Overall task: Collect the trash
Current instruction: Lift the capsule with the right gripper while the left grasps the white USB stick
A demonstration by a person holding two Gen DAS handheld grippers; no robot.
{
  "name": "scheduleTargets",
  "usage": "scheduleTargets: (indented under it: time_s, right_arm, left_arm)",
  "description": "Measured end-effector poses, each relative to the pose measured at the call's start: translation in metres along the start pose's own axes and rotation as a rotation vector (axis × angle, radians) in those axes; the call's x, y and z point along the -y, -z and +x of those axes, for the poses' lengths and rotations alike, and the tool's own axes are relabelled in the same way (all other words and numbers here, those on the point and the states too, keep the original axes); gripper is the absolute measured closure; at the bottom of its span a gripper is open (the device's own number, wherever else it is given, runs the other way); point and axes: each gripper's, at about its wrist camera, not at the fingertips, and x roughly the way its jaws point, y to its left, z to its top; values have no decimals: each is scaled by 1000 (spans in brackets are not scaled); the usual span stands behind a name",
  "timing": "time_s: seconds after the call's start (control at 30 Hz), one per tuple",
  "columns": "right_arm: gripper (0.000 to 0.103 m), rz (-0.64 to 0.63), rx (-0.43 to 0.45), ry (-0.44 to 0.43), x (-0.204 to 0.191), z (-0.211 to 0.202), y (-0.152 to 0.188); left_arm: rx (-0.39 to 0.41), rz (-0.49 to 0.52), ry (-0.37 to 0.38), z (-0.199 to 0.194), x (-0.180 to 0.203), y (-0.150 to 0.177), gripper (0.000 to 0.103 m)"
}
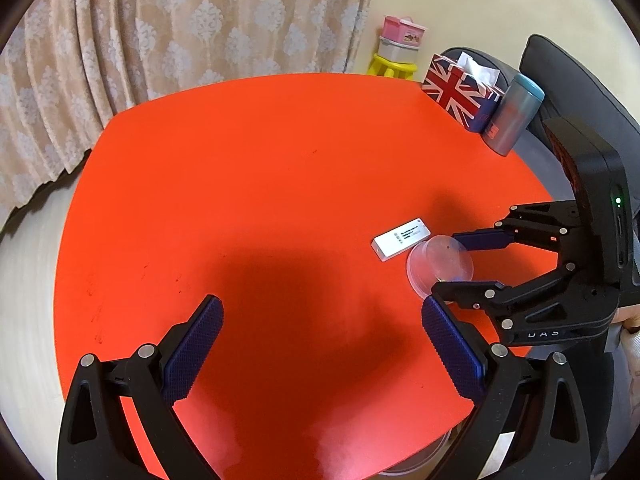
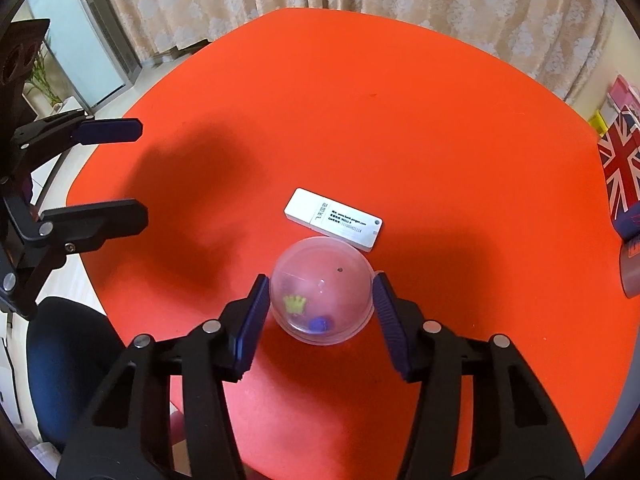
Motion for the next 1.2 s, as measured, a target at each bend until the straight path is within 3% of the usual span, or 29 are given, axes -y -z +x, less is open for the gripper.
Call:
scheduleTargets:
  time_s: [0.67, 1.2]
  right_arm:
    - [51, 104, 26, 65, 38, -43, 12]
    - [51, 172, 34, 109, 67, -55, 28]
  left_arm:
    - [-42, 15, -5, 19, 35, -21, 8]
    - [-86, -166, -85, 63, 63, -31, 8]
